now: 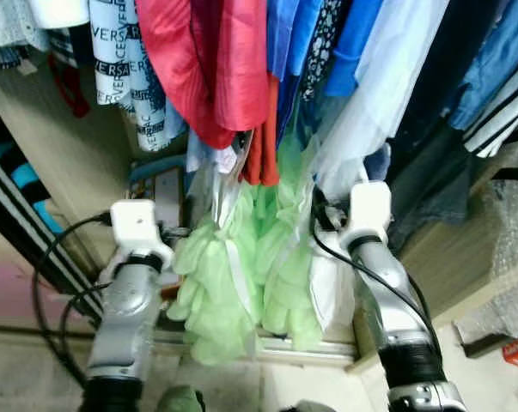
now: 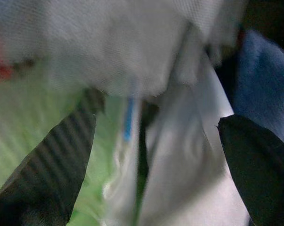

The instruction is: Clean up the room

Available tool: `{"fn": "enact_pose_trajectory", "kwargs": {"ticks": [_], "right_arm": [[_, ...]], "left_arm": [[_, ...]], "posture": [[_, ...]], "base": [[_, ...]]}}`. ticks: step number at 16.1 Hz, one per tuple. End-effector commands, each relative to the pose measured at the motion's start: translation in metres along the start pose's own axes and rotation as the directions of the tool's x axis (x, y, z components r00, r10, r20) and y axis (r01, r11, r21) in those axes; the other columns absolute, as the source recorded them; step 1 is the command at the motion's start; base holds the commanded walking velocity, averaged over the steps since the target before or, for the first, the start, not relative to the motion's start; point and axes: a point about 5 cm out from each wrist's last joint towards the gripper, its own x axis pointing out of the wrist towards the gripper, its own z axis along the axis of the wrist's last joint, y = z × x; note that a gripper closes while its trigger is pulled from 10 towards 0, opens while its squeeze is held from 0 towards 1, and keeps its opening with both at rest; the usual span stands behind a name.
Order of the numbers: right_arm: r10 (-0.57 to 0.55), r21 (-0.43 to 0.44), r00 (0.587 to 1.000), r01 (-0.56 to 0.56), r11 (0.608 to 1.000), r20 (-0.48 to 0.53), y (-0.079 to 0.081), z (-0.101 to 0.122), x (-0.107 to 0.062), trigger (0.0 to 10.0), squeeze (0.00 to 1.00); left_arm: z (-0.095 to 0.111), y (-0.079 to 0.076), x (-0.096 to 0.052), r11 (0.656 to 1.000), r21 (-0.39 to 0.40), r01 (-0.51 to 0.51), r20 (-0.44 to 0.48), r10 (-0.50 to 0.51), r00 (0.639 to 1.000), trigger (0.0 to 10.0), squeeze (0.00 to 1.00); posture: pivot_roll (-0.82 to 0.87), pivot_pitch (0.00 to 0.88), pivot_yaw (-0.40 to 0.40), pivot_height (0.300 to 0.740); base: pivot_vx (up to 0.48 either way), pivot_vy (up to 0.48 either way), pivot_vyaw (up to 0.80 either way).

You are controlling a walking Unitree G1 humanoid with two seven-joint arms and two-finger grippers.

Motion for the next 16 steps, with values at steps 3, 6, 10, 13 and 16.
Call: {"fn": "enact_pose_trajectory", "kwargs": {"ticks": [3,6,10,13,16], "right_arm": [[-0.015,-0.011,0.999,0.015,1.0,-0.028,-0.0049,-0.0079,-0.0013,10.0,0.0],[-0.008,-0.028,1.0,0.008,1.0,-0.017,-0.0035,-0.0088,0.0013,10.0,0.0],[0.004,-0.025,1.0,-0.004,1.0,-0.005,-0.0026,-0.0083,0.0019,10.0,0.0],[0.016,-0.022,1.0,-0.016,1.0,-0.004,-0.0017,-0.0078,0.0027,10.0,0.0],[0.029,-0.018,1.0,-0.029,0.999,-0.002,-0.0003,-0.0074,0.0039,10.0,0.0]], "left_arm": [[-0.0044,0.004,-0.0002,1.0,0.011,-0.011,-0.018,0.011,1.0,10.0,0.0],[-0.0048,0.0043,0.0014,1.0,0.013,-0.005,-0.013,0.006,1.0,10.0,0.0],[-0.0049,0.0024,0.0021,1.0,-0.007,0.012,-0.006,-0.012,1.0,10.0,0.0],[-0.0049,0.0028,0.0027,1.0,0.013,0.005,-0.01,-0.005,1.0,10.0,0.0],[-0.0048,0.0021,0.0041,1.0,0.028,0.007,-0.011,-0.007,1.0,10.0,0.0]], "posture": [[0.07,0.0,-0.064,0.74],[0.07,0.0,-0.061,0.74],[0.07,0.0,-0.061,0.74],[0.07,0.0,-0.063,0.74],[0.07,0.0,-0.066,0.74]], "base": [[0.0,0.0,0.0],[0.0,0.0,0.8],[0.0,0.0,0.8],[0.0,0.0,0.8],[0.0,0.0,0.8]]}}
